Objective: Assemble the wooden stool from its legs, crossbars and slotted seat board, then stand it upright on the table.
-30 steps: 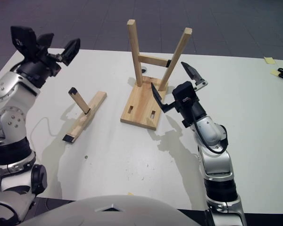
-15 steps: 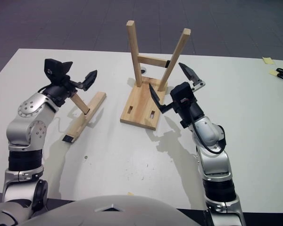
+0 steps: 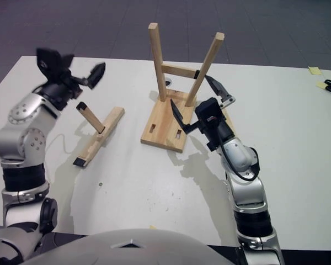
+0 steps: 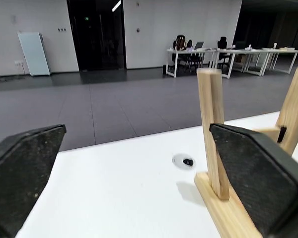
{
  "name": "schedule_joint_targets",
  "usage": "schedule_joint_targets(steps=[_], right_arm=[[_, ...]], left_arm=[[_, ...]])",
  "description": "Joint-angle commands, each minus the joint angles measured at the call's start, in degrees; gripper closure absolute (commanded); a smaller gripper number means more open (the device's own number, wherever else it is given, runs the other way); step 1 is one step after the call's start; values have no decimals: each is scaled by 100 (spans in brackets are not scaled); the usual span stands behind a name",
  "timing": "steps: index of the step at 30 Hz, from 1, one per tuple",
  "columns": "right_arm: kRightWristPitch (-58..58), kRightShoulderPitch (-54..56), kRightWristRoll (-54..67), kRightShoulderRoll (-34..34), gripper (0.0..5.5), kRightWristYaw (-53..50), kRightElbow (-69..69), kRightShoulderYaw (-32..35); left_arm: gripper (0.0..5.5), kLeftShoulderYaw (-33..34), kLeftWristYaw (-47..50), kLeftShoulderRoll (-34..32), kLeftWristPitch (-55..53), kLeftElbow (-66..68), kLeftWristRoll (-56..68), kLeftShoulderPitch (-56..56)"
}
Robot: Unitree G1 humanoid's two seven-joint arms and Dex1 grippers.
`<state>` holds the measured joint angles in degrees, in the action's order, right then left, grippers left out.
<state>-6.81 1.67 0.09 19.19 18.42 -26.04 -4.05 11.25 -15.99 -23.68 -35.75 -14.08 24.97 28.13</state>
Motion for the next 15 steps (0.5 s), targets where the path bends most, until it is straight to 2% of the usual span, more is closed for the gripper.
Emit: schedule_joint_targets(steps=[1,5,9,15], right_arm=[[-43,-44,-25,-11,10,11,-79,-15],[-70,-59,-27,-30,10,-11,-120,-19],[-110,-53,-5,-22,10,18,-134,-21],[-187,-223,15,-43,10,-4,-245,9]], left_arm=[[11,245,121,-132,-214,-171,117,368],[11,42,-3,24,-282,46,36,-284],[11,-657,-232,233,65,825,-419,-1526],[11,-490,-204,321,179,790,-288,-1558]])
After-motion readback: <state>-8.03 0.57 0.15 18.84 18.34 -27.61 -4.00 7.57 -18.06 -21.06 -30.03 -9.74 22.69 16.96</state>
